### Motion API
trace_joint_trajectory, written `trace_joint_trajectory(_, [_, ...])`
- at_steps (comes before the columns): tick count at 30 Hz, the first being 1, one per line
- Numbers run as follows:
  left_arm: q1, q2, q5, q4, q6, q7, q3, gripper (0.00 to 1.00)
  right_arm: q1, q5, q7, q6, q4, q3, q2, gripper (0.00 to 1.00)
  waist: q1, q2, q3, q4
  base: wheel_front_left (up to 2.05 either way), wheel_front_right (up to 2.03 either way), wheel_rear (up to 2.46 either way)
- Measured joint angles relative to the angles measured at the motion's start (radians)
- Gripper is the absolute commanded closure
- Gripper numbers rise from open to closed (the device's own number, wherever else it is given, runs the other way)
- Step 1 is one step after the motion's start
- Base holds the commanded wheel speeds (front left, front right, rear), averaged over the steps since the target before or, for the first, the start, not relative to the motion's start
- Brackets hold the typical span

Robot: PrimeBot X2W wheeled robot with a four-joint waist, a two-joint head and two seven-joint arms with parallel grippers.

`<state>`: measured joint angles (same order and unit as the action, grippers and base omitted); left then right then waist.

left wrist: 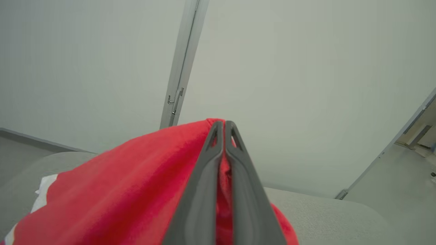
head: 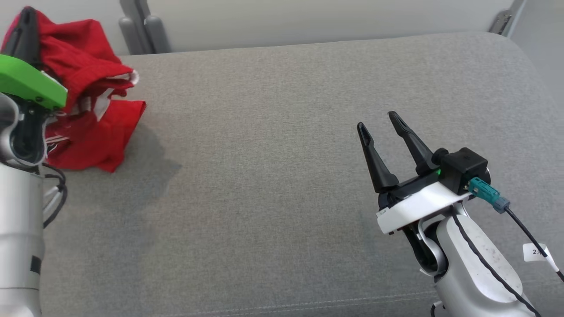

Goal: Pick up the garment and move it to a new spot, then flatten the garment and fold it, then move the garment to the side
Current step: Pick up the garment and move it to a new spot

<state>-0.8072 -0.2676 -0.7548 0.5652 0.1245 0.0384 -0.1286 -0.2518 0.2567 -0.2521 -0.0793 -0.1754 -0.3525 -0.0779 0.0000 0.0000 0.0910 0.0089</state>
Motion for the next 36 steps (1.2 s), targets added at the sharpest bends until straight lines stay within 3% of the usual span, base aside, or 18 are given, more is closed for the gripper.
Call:
trace_joint_trajectory(5, [0.082,0.077,-0.053,-0.028,0.000,0.005,-0.022,1.00,0.015,0.000,0.000,-0.002,0.010,0.007,0.001,0.00,0.0000,0.0000,-0.010,-0.055,0.00,0.00,0.00])
trace_joint_trajectory(13, [0.217,0.254,-0.102,-0.030,0.000,-0.043,-0.055,1.00,0.017,0.000,0.000,-0.008,0.026,0.009,0.003,0.00,0.0000,0.0000,0.001,-0.160,0.00,0.00,0.00])
trace_joint_trajectory(17, [0.234,0.281,-0.102,-0.030,0.000,-0.058,-0.088,1.00,0.018,0.000,0.000,-0.008,0.027,0.008,0.003,0.00,0.0000,0.0000,0.010,-0.197,0.00,0.00,0.00])
trace_joint_trajectory(30, [0.255,0.249,-0.187,-0.011,0.000,-0.061,-0.210,1.00,0.017,-0.001,0.000,-0.018,0.035,0.003,0.008,0.00,0.0000,0.0001,0.071,-0.325,0.00,0.00,0.00])
trace_joint_trajectory(31, [0.254,0.249,-0.191,-0.007,0.000,-0.061,-0.224,0.33,0.017,-0.001,0.000,-0.018,0.034,0.004,0.008,0.00,0.0000,0.0000,0.076,-0.331,0.00,0.00,0.00])
trace_joint_trajectory(32, [0.254,0.247,-0.203,-0.002,0.000,-0.061,-0.241,0.00,0.017,-0.002,0.000,-0.018,0.033,0.004,0.009,0.00,0.0000,0.0000,0.081,-0.335,0.00,0.00,0.00])
trace_joint_trajectory(36, [0.254,0.244,-0.237,-0.005,0.000,-0.075,-0.292,0.00,0.017,-0.002,0.000,-0.019,0.032,0.007,0.012,0.00,0.0000,0.0000,0.094,-0.345,0.00,0.00,0.00])
